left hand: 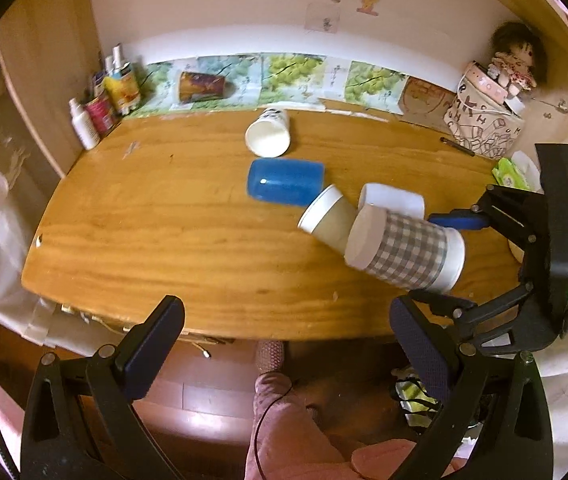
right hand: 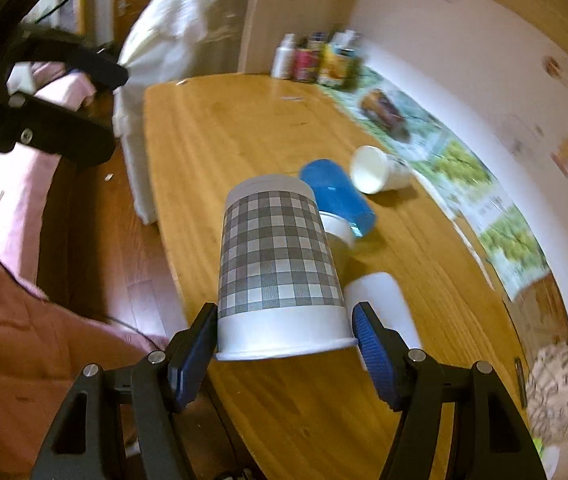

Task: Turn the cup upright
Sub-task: 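Lift the checkered cup off the desk with the right gripper, then rotate the held cup mouth-up and carry it toward the left tool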

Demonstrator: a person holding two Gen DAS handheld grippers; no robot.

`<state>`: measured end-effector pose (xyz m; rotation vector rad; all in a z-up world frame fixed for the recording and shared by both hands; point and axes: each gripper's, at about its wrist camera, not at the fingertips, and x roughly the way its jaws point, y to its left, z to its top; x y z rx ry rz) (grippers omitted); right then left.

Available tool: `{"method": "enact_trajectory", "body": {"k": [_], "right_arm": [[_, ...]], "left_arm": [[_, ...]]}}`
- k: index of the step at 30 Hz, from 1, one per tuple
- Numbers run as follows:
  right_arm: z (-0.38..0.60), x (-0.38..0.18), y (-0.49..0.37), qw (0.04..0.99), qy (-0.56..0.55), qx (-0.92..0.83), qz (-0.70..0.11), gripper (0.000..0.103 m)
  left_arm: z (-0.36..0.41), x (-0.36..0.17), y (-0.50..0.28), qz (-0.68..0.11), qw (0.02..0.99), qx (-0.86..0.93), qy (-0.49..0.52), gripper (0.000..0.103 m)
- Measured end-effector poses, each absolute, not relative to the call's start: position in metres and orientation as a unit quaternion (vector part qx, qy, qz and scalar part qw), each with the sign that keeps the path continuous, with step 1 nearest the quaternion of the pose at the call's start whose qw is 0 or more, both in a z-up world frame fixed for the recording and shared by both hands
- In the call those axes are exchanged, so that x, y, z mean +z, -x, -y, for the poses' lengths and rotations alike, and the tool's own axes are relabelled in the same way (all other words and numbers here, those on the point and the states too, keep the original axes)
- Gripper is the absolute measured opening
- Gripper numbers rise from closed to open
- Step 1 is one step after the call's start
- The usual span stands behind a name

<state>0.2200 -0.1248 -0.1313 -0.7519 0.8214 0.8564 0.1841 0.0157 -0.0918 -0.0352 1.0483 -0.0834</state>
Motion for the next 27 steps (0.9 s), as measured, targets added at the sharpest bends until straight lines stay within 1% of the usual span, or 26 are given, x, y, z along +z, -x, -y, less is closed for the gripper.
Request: {"method": "enact_trajectory", "body": {"k": [9,13,20,27], "right_arm": [[0.081,-0.156,-0.207,0.680,0.454,0.457,-0.351,0.068],[0.065,-0.167,-0.207,0.636,0.488,0.488,-0.344,0.068],[0.037,-0.184,-0.205,0.559,0.559,0.524,-0.316,0.068],[0.016,-0.198,-0.215,0.512,0.603,0.537,-0.293,0.069]], "left_arm": [[-0.038,-0.101,-0.175,-0.519,0.855,-0.010,0.012,0.102],[-0.053,-0.109,-0.179,-0.530,0.848,-0.007,0.019,0.102],[-0.075,-0.123,-0.191,-0.545,0.838,-0.008,0.001,0.102],[-0.093,-0.140,-0.201,-0.570,0.821,-0.022,-0.017,0.102]]}}
